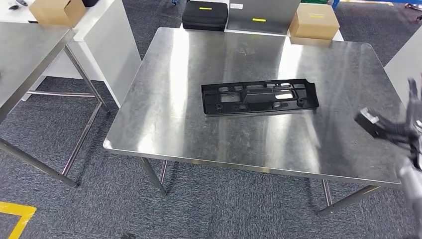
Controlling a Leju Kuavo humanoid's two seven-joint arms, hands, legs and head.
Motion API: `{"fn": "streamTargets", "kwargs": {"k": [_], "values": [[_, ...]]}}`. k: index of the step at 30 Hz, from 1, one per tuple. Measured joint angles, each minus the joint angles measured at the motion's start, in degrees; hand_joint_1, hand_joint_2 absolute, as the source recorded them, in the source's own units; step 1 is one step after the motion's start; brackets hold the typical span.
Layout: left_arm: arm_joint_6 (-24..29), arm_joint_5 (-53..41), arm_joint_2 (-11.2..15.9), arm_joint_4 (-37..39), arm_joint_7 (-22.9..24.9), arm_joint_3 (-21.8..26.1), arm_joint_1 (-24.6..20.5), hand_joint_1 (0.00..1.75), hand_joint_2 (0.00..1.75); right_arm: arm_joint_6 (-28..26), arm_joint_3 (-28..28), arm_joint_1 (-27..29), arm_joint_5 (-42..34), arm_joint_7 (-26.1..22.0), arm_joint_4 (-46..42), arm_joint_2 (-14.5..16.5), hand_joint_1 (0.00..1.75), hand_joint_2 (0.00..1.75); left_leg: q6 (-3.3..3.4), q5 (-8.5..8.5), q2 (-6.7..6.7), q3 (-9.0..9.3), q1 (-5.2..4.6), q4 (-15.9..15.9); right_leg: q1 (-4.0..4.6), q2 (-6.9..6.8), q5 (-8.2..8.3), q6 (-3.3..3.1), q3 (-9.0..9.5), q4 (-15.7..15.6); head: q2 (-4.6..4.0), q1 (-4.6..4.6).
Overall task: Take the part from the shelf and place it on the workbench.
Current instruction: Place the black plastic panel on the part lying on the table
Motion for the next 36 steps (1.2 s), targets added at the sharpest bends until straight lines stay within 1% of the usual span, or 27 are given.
{"fn": "streamTargets", "kwargs": {"k": [2,3,5,7,9,11,14,16,18,21,23,26,28,29,30,32,34,36], "values": [[0.0,-0.3,0.0,0.0,0.5,0.2,0.0,0.00,1.75,0.0,-4.9,9.1,-0.7,0.0,-6.4,-1.4,0.00,1.75,0.02,-0.06,-0.09,-0.03,-0.14,0.0,0.06,-0.11,-0.02,0.04,0.01,0.0,0.00,-0.01],[-0.1,-0.5,0.0,0.0,0.8,0.3,0.1,0.00,1.75,0.0,-7.8,13.8,-0.8,-0.2,-9.9,-1.7,0.00,1.75,0.08,-0.11,-0.12,-0.04,-0.22,0.0,0.07,-0.13,-0.07,0.11,0.01,-0.1,0.00,0.04],[0.0,-0.9,-0.1,0.0,1.3,0.3,0.1,0.00,1.75,0.0,-14.1,23.1,-0.9,-0.7,-17.3,-1.7,0.00,1.75,0.20,-0.20,-0.20,-0.04,-0.35,0.0,0.08,-0.16,-0.16,0.24,0.05,-0.1,0.00,0.09],[0.0,-1.1,-0.2,0.0,1.7,0.4,0.2,0.00,1.75,0.1,-20.1,30.3,-0.9,-2.2,-23.6,-1.0,0.00,1.75,0.24,-0.26,-0.25,-0.06,-0.46,0.0,0.03,-0.15,-0.22,0.34,0.03,-0.1,0.00,0.09],[0.0,-1.2,-0.4,0.0,1.9,0.5,0.2,0.00,1.75,0.5,-26.1,36.3,-0.8,-4.8,-29.9,0.4,0.00,0.87,0.28,-0.32,-0.21,0.00,-0.50,0.0,-0.04,-0.12,-0.27,0.37,0.01,-0.1,0.00,0.12],[0.0,-1.5,-0.6,0.0,2.2,0.7,0.1,0.00,1.75,1.3,-32.6,41.6,-0.4,-7.9,-36.7,2.9,0.00,0.00,0.30,-0.38,-0.17,0.07,-0.50,0.0,-0.08,-0.10,-0.32,0.35,0.01,-0.1,0.00,0.14],[0.0,-2.1,-0.9,0.0,2.6,0.9,0.1,0.00,1.75,4.5,-42.3,46.7,0.0,-13.7,-45.7,8.0,0.00,0.00,0.26,-0.41,-0.08,0.11,-0.51,0.0,-0.15,-0.05,-0.35,0.32,-0.01,-0.1,0.00,0.14],[0.0,-2.2,-1.0,0.0,2.6,1.1,0.1,0.00,1.75,6.5,-48.2,48.6,0.1,-16.9,-50.6,11.2,0.00,0.87,0.23,-0.44,0.01,0.13,-0.53,0.0,-0.18,0.04,-0.35,0.32,-0.01,-0.1,0.00,0.13],[0.1,-2.2,-1.0,0.0,2.6,1.2,0.0,0.00,1.75,7.6,-52.9,49.7,0.1,-18.4,-54.4,13.8,0.00,1.75,0.20,-0.46,0.10,0.17,-0.53,0.0,-0.19,0.19,-0.35,0.32,0.00,-0.1,0.00,0.14],[0.1,-2.3,-1.1,0.0,2.7,1.2,0.0,0.00,1.75,8.9,-57.1,50.5,0.1,-19.6,-57.9,16.2,0.00,1.75,0.18,-0.48,0.29,0.27,-0.56,0.0,-0.22,0.46,-0.35,0.32,-0.01,-0.1,0.00,0.14],[0.1,-2.4,-1.1,0.0,2.9,1.3,-0.1,0.00,1.75,11.0,-59.5,50.7,-0.5,-21.2,-59.5,17.2,0.00,1.75,0.21,-0.53,0.42,0.40,-0.61,0.0,-0.25,0.58,-0.36,0.32,-0.13,-0.1,0.00,0.14],[0.5,-2.3,-1.3,0.0,3.4,1.6,-0.1,0.00,1.75,15.0,-65.1,50.8,-1.5,-25.5,-62.0,18.3,0.00,1.75,0.31,-0.67,0.43,0.61,-0.67,0.0,-0.31,0.60,-0.50,0.40,-0.19,-0.1,0.00,0.15],[1.0,-2.1,-1.6,0.0,3.7,2.0,-0.1,0.00,1.75,15.7,-69.2,50.1,-0.9,-28.7,-63.3,19.5,0.00,1.75,0.30,-0.71,0.45,0.63,-0.68,-0.1,-0.32,0.63,-0.53,0.43,0.05,-0.1,0.00,0.16],[1.2,-1.9,-1.7,0.0,3.8,2.2,0.0,0.00,1.75,15.4,-71.2,49.6,-0.3,-30.7,-64.0,20.7,0.00,1.75,0.29,-0.72,0.52,0.63,-0.67,-0.1,-0.30,0.67,-0.52,0.42,0.15,-0.1,0.00,0.15],[1.5,-1.7,-1.8,0.0,3.9,2.5,0.0,0.00,1.75,14.7,-73.0,49.0,0.2,-32.8,-65.0,22.6,0.00,1.75,0.28,-0.72,0.59,0.64,-0.65,-0.1,-0.28,0.72,-0.51,0.41,0.26,-0.1,0.00,0.15],[1.9,-1.2,-2.1,0.0,4.0,3.1,0.0,0.00,1.75,12.9,-75.8,48.4,0.9,-35.6,-67.3,28.0,0.00,1.75,0.25,-0.73,0.71,0.68,-0.62,-0.1,-0.25,0.77,-0.51,0.41,0.34,-0.1,0.00,0.14],[2.2,-0.7,-2.2,0.0,4.0,3.8,0.2,0.00,1.75,11.6,-76.7,48.7,1.3,-36.4,-68.6,33.3,0.00,1.75,0.19,-0.78,0.73,0.71,-0.58,-0.1,-0.23,0.78,-0.54,0.38,0.37,-0.1,0.00,0.12],[2.4,-0.4,-2.3,0.0,3.9,4.4,0.3,0.00,1.75,9.6,-76.6,49.1,2.0,-36.6,-68.3,37.8,0.00,1.75,0.11,-0.83,0.76,0.74,-0.50,-0.1,-0.18,0.79,-0.59,0.30,0.39,-0.1,0.00,0.13]]}}
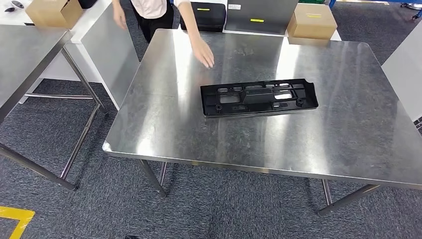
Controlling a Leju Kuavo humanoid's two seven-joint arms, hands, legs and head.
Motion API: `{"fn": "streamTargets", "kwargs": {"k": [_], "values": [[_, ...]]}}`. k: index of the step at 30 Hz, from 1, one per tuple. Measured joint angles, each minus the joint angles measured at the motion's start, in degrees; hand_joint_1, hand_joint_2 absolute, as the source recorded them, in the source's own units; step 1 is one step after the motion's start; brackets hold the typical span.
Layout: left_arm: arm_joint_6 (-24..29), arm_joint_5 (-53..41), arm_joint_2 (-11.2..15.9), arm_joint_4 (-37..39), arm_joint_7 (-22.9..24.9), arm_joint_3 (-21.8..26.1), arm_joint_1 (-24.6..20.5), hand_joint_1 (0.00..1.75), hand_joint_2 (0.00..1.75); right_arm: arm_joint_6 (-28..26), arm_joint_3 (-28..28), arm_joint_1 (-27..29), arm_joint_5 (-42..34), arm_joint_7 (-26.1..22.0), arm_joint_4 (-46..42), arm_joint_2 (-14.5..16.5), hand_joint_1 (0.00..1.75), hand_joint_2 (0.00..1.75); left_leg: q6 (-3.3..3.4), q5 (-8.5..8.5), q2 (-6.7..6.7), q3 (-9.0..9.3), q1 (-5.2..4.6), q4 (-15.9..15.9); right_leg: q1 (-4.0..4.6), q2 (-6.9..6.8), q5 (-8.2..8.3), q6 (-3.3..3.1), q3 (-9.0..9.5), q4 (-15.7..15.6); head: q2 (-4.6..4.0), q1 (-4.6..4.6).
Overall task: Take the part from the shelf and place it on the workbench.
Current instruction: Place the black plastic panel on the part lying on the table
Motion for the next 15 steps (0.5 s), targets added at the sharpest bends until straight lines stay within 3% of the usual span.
{"fn": "streamTargets", "kwargs": {"k": [3,4,7,8,11,15], "values": [[0.0,0.1,-0.1,0.0,-0.1,0.7,0.1,0.00,1.75,-4.0,0.6,0.3,1.0,-0.1,3.2,5.2,0.00,1.75,-0.07,-0.04,0.00,0.06,0.03,0.0,0.07,0.01,-0.05,-0.08,0.04,0.0,0.00,-0.01],[0.0,0.0,-0.1,0.0,-0.1,0.8,0.1,0.00,1.75,-4.7,0.8,0.3,1.4,-0.2,4.3,6.3,0.00,1.31,-0.07,-0.05,0.01,0.07,0.02,0.0,0.06,0.01,-0.06,-0.08,0.04,0.0,0.00,-0.01],[0.0,-0.3,-0.2,0.0,-0.1,1.1,0.1,0.00,0.44,-6.6,0.9,-0.3,5.7,0.1,8.4,8.5,0.00,0.00,-0.11,-0.08,0.01,0.16,0.04,0.0,0.09,0.01,-0.14,-0.20,-0.11,0.0,0.00,0.02],[-0.1,-0.5,-0.2,0.0,-0.1,1.1,0.1,0.00,0.00,-7.5,0.6,-1.0,8.2,0.8,11.0,9.1,0.00,0.00,-0.15,-0.11,0.03,0.23,0.05,0.0,0.10,0.04,-0.18,-0.27,-0.17,0.0,0.00,0.04],[0.0,-1.5,-0.2,0.0,0.1,1.1,0.0,0.00,0.00,-9.1,0.0,-2.8,13.4,8.9,22.1,10.1,0.00,0.00,-0.22,-0.18,0.00,0.44,0.01,0.0,0.03,0.05,-0.29,-0.29,-0.09,0.0,0.00,0.02],[0.0,-3.1,-0.2,0.0,1.9,1.1,0.1,0.00,0.00,-9.4,5.2,-2.3,14.4,27.2,37.6,7.9,0.00,0.00,-0.21,-0.18,-0.05,0.38,0.00,0.0,0.00,-0.01,-0.28,-0.22,0.36,0.0,0.00,0.04]]}}
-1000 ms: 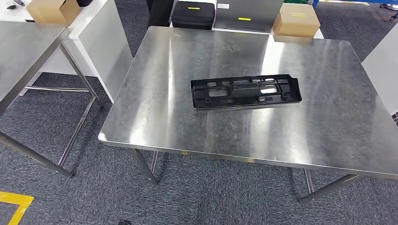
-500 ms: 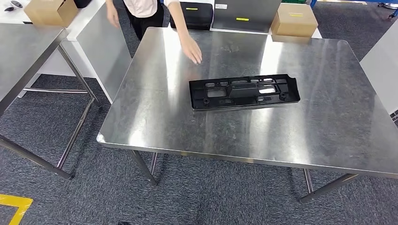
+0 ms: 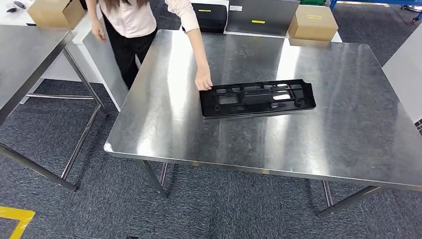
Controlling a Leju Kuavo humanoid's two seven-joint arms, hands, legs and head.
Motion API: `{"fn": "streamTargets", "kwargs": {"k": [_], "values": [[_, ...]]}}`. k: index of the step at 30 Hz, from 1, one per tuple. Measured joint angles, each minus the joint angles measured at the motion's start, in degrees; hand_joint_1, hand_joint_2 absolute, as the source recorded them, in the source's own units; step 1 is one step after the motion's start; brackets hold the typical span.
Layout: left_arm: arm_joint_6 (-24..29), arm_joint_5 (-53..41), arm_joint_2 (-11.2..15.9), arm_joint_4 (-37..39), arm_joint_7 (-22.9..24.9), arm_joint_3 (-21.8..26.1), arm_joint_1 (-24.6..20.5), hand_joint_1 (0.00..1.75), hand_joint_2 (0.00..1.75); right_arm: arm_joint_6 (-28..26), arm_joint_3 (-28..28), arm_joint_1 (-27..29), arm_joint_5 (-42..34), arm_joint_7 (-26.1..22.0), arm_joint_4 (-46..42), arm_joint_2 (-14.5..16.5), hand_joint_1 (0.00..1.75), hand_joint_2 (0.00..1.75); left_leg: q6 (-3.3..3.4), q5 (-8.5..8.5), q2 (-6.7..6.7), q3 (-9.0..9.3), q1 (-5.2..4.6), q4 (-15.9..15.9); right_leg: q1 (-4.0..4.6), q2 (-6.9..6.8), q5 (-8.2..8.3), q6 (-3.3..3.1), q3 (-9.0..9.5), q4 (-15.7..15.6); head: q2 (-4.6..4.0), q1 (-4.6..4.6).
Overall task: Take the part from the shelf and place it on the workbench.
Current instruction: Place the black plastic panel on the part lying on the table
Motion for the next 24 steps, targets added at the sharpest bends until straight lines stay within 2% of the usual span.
{"fn": "streamTargets", "kwargs": {"k": [2,5,9,13,18,24], "values": [[-0.1,-0.9,0.0,0.0,1.1,-0.1,-0.1,0.00,0.00,0.0,2.2,-1.5,-1.4,5.0,10.0,-1.8,0.00,0.00,0.00,-0.01,0.23,0.03,0.02,0.0,0.01,0.17,0.07,-0.06,0.06,0.0,0.00,0.00],[-1.1,-3.1,0.2,0.0,2.2,-0.7,-0.2,0.00,0.00,3.1,1.7,-5.4,-5.3,8.8,26.7,-4.7,0.00,0.00,0.03,-0.07,0.36,0.18,-0.02,0.0,-0.03,0.28,0.03,-0.06,-0.10,0.0,0.00,-0.03],[-1.9,-4.3,0.6,0.0,2.6,-1.9,-0.2,0.00,0.00,6.0,0.0,-8.5,-7.4,11.3,39.9,-6.9,0.00,0.00,0.02,-0.21,0.30,0.32,0.00,0.0,-0.03,0.26,-0.08,0.01,-0.09,0.0,0.00,-0.02],[-2.0,-4.9,0.9,0.0,2.7,-2.4,-0.2,0.00,0.00,7.4,-0.7,-9.8,-8.0,12.3,46.2,-8.2,0.00,0.00,-0.01,-0.21,0.31,0.32,0.01,0.0,-0.02,0.27,-0.08,0.01,0.07,0.0,0.00,-0.02],[-4.3,-7.8,1.2,0.0,3.6,-4.1,-0.2,0.00,0.00,12.6,-2.3,-11.3,-9.6,17.6,50.4,-7.7,0.00,0.00,-0.02,-0.20,0.32,0.31,0.01,0.0,-0.02,0.26,-0.08,0.01,0.30,0.0,0.00,-0.01],[-5.0,-8.6,1.6,0.0,4.1,-5.4,0.0,0.00,0.00,13.7,-2.9,-12.2,-9.4,17.5,52.4,-6.4,0.00,0.00,-0.02,-0.21,0.31,0.31,0.00,0.0,-0.02,0.26,-0.08,0.01,0.27,0.0,0.00,-0.02]]}}
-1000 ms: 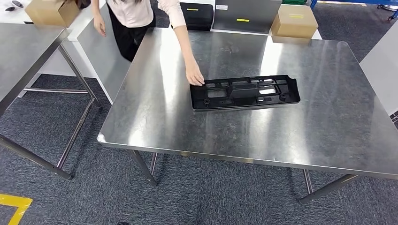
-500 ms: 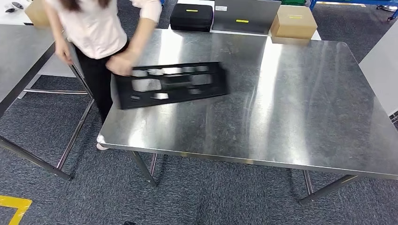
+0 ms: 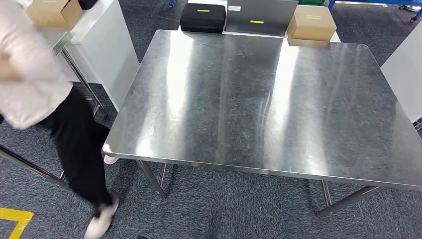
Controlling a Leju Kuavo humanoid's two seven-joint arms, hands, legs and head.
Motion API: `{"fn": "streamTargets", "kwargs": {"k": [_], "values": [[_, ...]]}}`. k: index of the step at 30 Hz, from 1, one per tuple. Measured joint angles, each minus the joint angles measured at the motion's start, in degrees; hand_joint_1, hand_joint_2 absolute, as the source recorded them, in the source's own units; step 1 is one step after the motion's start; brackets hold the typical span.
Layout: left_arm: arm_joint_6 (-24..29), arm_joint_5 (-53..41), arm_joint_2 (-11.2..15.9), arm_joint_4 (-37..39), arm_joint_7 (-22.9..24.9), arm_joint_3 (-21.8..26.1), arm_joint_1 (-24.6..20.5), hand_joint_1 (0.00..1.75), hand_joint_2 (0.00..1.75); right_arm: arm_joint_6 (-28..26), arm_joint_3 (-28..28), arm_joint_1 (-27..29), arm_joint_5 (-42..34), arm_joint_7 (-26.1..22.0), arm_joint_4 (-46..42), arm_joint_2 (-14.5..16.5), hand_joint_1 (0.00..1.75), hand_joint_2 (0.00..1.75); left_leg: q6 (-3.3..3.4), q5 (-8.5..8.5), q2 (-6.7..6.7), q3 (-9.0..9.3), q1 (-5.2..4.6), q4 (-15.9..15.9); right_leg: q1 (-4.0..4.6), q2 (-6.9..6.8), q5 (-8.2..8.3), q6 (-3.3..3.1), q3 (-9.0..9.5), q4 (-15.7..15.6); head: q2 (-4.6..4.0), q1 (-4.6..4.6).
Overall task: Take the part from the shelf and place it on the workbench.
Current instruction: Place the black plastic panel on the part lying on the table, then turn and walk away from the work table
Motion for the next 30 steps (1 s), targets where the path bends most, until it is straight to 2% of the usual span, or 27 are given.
{"fn": "streamTargets", "kwargs": {"k": [9,13,14,15,16,18,19,20,21,23,24,25,26,27,28,29,30], "values": [[-3.2,-1.3,2.7,0.0,-3.6,-1.3,1.7,0.00,0.00,1.0,-0.1,-0.2,0.1,-2.0,0.8,0.6,0.00,0.00,0.20,-0.16,-0.03,-0.03,-0.41,0.1,-0.45,0.00,0.03,0.13,0.06,0.0,0.00,-0.02],[-3.9,-0.6,3.3,0.0,-4.4,-1.3,1.8,0.00,0.00,1.9,-0.1,-0.3,0.8,-1.9,1.0,0.8,0.00,0.00,0.97,0.23,0.02,0.11,-0.48,-0.2,-0.67,-0.02,0.14,0.59,0.16,-0.1,0.00,-0.03],[-4.3,0.0,3.4,0.0,-4.8,-1.3,1.8,0.00,0.00,2.0,-0.1,-0.3,0.8,-1.9,1.0,0.8,0.00,0.00,1.23,0.54,0.09,0.22,-0.32,-0.5,-0.64,-0.05,-0.35,0.64,-0.01,0.5,0.00,-0.02],[-4.6,0.5,3.4,0.0,-5.1,-1.2,1.9,0.00,0.00,2.2,-0.1,-0.3,0.9,-1.9,1.0,0.9,0.00,0.00,1.50,0.82,0.17,0.28,-0.12,-0.8,-0.58,-0.07,-1.50,0.47,-0.50,1.9,0.00,0.07],[-4.9,0.7,3.4,0.0,-5.4,-1.2,1.9,0.00,0.00,2.3,-0.1,-0.2,0.8,-1.9,1.0,0.9,0.00,0.00,1.70,1.05,0.25,0.29,0.06,-1.0,-0.53,-0.09,-3.29,0.14,-1.42,4.4,0.00,0.18],[-5.2,0.9,3.5,0.0,-5.6,-1.2,1.9,0.00,0.00,2.5,-0.1,-0.2,0.9,-1.9,1.1,1.0,0.00,0.00,1.89,1.28,0.32,-0.04,0.04,-1.0,-0.51,-0.09,-7.45,-0.52,-4.03,11.8,0.00,0.37],[-5.3,0.9,3.6,0.0,-5.7,-1.2,2.0,0.00,0.00,2.6,-0.1,-0.2,1.1,-1.9,1.1,1.1,0.00,0.00,1.87,1.42,0.34,-0.29,0.01,-1.0,-0.50,-0.09,-8.79,-0.57,-4.90,14.8,0.00,0.36],[-5.3,0.9,3.6,0.0,-5.7,-1.1,2.0,0.00,0.00,2.7,0.0,-0.2,1.2,-1.8,1.1,1.1,0.00,0.00,1.82,1.64,0.35,-0.57,0.00,-1.0,-0.48,-0.09,-9.28,-0.38,-4.79,15.9,0.00,0.38],[-5.3,0.9,3.6,0.0,-5.7,-1.1,2.1,0.00,0.00,2.8,0.0,-0.2,1.4,-1.8,1.2,1.1,0.00,0.00,1.70,1.88,0.35,-0.84,0.00,-1.0,-0.46,-0.10,-8.88,-0.03,-3.48,14.7,0.00,0.38],[-5.3,1.0,3.6,0.0,-5.6,-0.9,2.1,0.00,0.00,2.9,0.2,-0.3,1.8,-1.7,1.2,1.1,0.00,0.00,1.33,2.40,0.33,-1.30,0.00,-0.9,-0.43,-0.17,-6.97,0.59,1.95,6.7,0.00,0.39],[-5.3,1.0,3.6,0.0,-5.4,-0.8,2.2,0.00,0.00,3.0,0.3,-0.4,2.1,-1.7,1.2,1.1,0.00,0.00,1.05,2.64,0.33,-1.48,-0.05,-0.8,-0.27,-0.17,-5.88,0.59,4.50,2.9,0.00,0.35],[-5.3,1.0,3.6,0.0,-5.3,-0.7,2.2,0.00,0.00,3.1,0.5,-0.4,2.4,-1.7,1.2,1.1,0.00,0.00,0.75,2.87,0.35,-1.58,-0.11,-0.7,-0.10,-0.16,-5.13,0.44,5.96,0.3,0.00,0.32],[-5.3,1.0,3.6,0.0,-5.3,-0.7,2.2,0.00,0.00,3.3,0.7,-0.5,2.6,-1.7,1.2,1.2,0.00,0.00,0.43,3.09,0.36,-1.67,-0.15,-0.5,0.10,-0.14,-4.71,0.13,6.55,-0.9,0.00,0.29],[-5.3,0.9,3.6,0.0,-5.2,-0.6,2.2,0.00,0.00,3.4,0.9,-0.5,2.8,-1.7,1.2,1.2,0.00,0.00,0.10,3.32,0.36,-1.75,-0.17,-0.4,0.28,-0.10,-4.29,-0.22,6.27,-0.9,0.00,0.24],[-5.3,0.9,3.7,0.0,-5.2,-0.6,2.3,0.00,0.00,3.6,1.0,-0.4,2.9,-1.7,1.2,1.3,0.00,0.00,-0.19,3.53,0.33,-1.85,-0.12,-0.3,-0.01,-0.13,-4.10,-0.65,5.85,-1.0,0.00,0.26],[-5.3,0.9,3.7,0.0,-5.1,-0.6,2.3,0.00,0.00,3.7,1.2,-0.5,3.0,-1.6,1.3,1.5,0.00,0.00,-0.55,3.19,0.25,-2.14,0.00,0.0,-0.25,-0.20,-3.80,-1.15,5.67,-1.0,0.00,0.24],[-5.3,0.8,3.8,0.0,-5.1,-0.6,2.4,0.00,0.00,3.7,1.3,-0.5,3.1,-1.5,1.3,1.5,0.00,0.00,-1.03,1.87,0.17,-2.58,0.20,1.0,-0.52,-0.28,-3.38,-1.74,5.38,-1.1,0.00,0.11]]}}
